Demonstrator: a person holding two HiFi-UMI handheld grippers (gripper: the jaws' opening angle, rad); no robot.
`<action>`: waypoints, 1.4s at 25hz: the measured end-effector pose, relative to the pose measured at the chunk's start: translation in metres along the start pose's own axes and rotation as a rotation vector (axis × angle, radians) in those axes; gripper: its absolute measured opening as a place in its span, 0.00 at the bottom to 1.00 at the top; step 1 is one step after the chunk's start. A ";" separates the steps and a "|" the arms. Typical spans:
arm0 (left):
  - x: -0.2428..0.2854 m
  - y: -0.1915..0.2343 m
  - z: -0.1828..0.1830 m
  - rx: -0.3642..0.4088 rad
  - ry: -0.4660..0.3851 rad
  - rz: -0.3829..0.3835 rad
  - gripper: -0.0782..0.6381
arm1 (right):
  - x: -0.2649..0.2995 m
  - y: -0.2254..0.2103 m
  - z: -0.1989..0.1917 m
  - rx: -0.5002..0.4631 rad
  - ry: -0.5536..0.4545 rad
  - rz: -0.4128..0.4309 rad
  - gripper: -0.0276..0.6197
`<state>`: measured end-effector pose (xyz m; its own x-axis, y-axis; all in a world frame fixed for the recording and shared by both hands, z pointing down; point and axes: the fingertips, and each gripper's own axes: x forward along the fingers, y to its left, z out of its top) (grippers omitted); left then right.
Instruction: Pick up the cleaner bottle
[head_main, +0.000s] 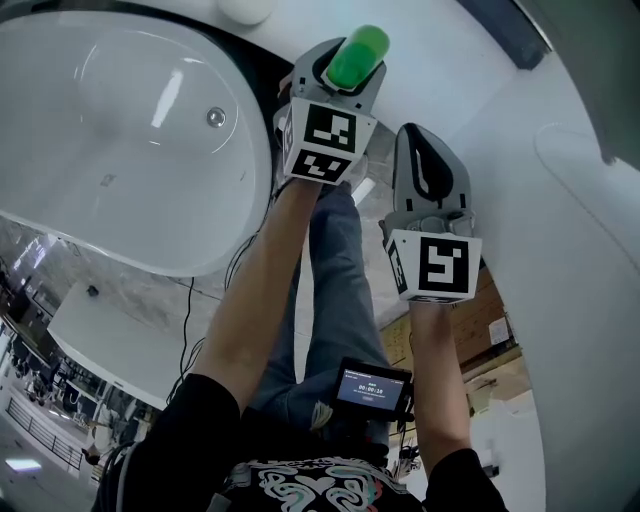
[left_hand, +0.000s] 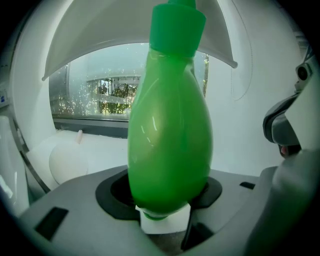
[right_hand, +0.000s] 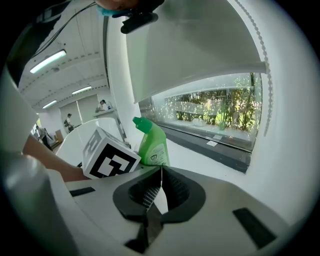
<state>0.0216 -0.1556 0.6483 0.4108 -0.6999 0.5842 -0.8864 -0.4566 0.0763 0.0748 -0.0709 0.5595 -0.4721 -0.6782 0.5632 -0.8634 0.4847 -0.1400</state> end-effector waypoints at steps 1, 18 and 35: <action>0.001 0.000 0.000 -0.001 0.001 0.000 0.43 | 0.000 0.000 0.000 -0.011 0.002 0.000 0.09; 0.011 0.001 -0.010 0.043 0.046 -0.020 0.42 | 0.001 0.002 0.005 -0.018 0.002 0.011 0.09; 0.007 0.016 -0.004 -0.163 0.047 -0.135 0.40 | -0.001 0.004 0.005 -0.010 0.009 0.024 0.09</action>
<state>0.0093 -0.1655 0.6573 0.5211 -0.6106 0.5963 -0.8483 -0.4471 0.2836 0.0712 -0.0712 0.5542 -0.4913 -0.6610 0.5672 -0.8498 0.5067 -0.1456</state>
